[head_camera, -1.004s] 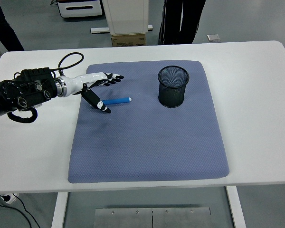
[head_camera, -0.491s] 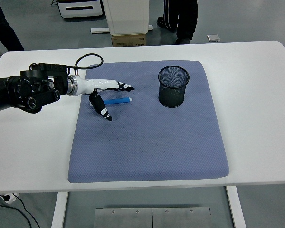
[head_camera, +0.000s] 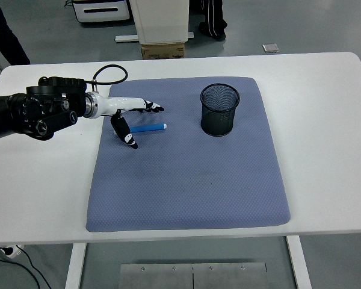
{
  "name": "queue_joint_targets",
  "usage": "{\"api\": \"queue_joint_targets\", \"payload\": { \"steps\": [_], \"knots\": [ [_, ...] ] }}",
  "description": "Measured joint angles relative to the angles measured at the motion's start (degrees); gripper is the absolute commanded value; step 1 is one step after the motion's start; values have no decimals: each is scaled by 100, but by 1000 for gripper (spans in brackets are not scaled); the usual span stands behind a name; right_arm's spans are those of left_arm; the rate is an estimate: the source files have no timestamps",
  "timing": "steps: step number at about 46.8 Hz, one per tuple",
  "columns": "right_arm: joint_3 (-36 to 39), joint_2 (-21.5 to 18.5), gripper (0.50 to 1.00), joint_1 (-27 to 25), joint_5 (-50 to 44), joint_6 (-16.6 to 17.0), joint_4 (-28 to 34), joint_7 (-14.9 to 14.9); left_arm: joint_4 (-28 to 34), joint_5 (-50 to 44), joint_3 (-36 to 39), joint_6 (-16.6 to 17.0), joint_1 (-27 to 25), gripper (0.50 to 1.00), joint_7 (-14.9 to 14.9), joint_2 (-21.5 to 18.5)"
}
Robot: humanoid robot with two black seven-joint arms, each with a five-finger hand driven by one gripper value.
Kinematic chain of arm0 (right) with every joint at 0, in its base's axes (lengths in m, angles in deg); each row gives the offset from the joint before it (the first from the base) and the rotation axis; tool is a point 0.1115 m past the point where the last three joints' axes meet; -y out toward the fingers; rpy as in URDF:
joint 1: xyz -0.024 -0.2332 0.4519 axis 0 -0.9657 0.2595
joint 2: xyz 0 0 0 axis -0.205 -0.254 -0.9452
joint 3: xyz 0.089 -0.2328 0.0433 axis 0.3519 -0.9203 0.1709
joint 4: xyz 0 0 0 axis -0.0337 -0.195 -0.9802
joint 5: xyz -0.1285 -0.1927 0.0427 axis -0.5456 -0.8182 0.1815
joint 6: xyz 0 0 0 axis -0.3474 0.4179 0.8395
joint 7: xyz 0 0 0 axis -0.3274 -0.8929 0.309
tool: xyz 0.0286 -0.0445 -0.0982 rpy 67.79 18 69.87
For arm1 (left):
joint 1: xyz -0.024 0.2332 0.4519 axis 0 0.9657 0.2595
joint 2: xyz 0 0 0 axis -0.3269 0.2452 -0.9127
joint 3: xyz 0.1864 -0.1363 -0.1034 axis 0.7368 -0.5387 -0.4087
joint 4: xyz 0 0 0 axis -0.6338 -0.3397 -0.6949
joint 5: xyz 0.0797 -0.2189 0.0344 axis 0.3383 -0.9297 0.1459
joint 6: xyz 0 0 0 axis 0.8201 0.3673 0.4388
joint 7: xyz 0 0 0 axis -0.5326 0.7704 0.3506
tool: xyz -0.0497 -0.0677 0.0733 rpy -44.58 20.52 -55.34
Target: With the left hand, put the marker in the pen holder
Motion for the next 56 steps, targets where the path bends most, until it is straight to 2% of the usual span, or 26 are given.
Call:
{"api": "queue_joint_targets", "payload": {
  "steps": [3,9,11,16,21,26,29,36,56],
  "knots": [
    [0,0,1000,0,0,0,-2,0,4,-3,0,-24,0,994,-65,8],
    [0,0,1000,0,0,0,1,5,8,-1,-3,-50,0,862,-86,43],
    [0,0,1000,0,0,0,3,5,8,8,-3,-52,-2,842,-87,50],
    [0,0,1000,0,-1,0,3,2,8,22,-2,-60,-9,824,-86,53],
    [0,0,1000,0,-2,0,2,1,8,22,-1,-61,-17,774,-83,54],
    [0,0,1000,0,-2,0,3,1,7,22,0,-62,-64,754,-82,58],
    [0,0,1000,0,-2,0,3,1,7,22,0,-63,-67,719,-80,62],
    [0,0,1000,0,-2,0,3,1,7,27,-6,-62,-68,678,-80,70],
    [0,0,1000,0,-2,0,5,2,0,112,0,-14,-70,648,-85,137]
  ]
}}
